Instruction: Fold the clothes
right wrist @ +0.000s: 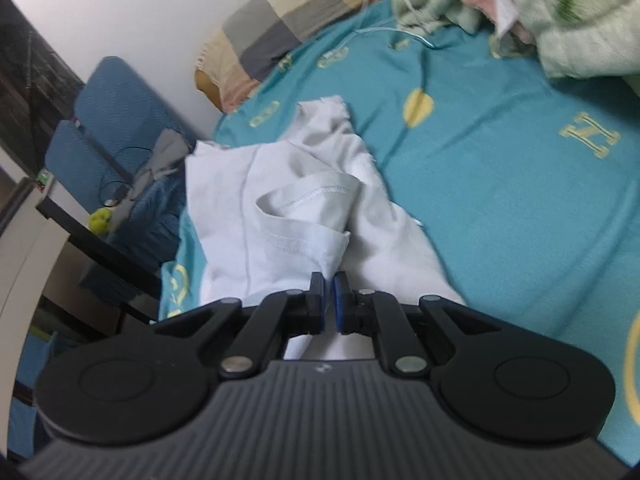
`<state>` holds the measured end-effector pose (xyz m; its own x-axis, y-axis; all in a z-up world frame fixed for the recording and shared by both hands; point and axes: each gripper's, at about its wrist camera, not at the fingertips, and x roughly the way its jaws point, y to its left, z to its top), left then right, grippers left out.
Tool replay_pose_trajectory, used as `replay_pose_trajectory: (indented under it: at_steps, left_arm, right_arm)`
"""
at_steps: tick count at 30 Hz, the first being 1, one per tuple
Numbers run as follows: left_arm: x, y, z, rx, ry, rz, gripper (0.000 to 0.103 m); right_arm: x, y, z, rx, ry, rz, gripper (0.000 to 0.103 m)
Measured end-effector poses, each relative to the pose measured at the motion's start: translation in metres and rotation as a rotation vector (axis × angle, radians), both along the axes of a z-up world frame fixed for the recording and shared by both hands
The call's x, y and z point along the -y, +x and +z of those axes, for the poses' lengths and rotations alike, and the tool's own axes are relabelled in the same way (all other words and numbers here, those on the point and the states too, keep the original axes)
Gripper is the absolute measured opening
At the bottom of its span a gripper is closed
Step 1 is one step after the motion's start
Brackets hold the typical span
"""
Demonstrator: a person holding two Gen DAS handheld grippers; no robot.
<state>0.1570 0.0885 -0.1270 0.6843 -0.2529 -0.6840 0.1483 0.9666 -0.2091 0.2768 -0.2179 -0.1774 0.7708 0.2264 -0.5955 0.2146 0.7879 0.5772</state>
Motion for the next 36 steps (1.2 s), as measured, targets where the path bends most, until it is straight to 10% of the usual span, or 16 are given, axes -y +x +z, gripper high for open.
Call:
replay_pose_trajectory:
  at_steps: [14,19,21,23,26,36]
  left_arm:
    - [0.000,0.015,-0.008,0.003,-0.078,0.063,0.081]
    - [0.001,0.018,-0.010,-0.004,-0.085,0.075,0.081]
    - [0.001,0.019,-0.012,-0.003,-0.089,0.079,0.081]
    - [0.001,0.020,-0.013,-0.005,-0.094,0.083,0.081]
    - [-0.001,0.021,-0.013,-0.004,-0.105,0.088,0.081]
    - [-0.004,0.021,-0.006,0.051,-0.171,0.090,0.081]
  right_arm:
    - [0.029,-0.009,-0.005,0.065,0.133,-0.076,0.010]
    - [0.027,-0.002,-0.015,0.051,0.176,-0.056,0.058]
    - [0.025,-0.002,-0.016,0.073,0.186,-0.054,0.059]
    - [0.024,-0.001,-0.017,0.088,0.173,-0.063,0.057]
    - [0.021,0.002,-0.016,0.090,0.137,-0.047,0.007]
    - [0.032,-0.025,-0.016,0.010,0.063,-0.223,0.004]
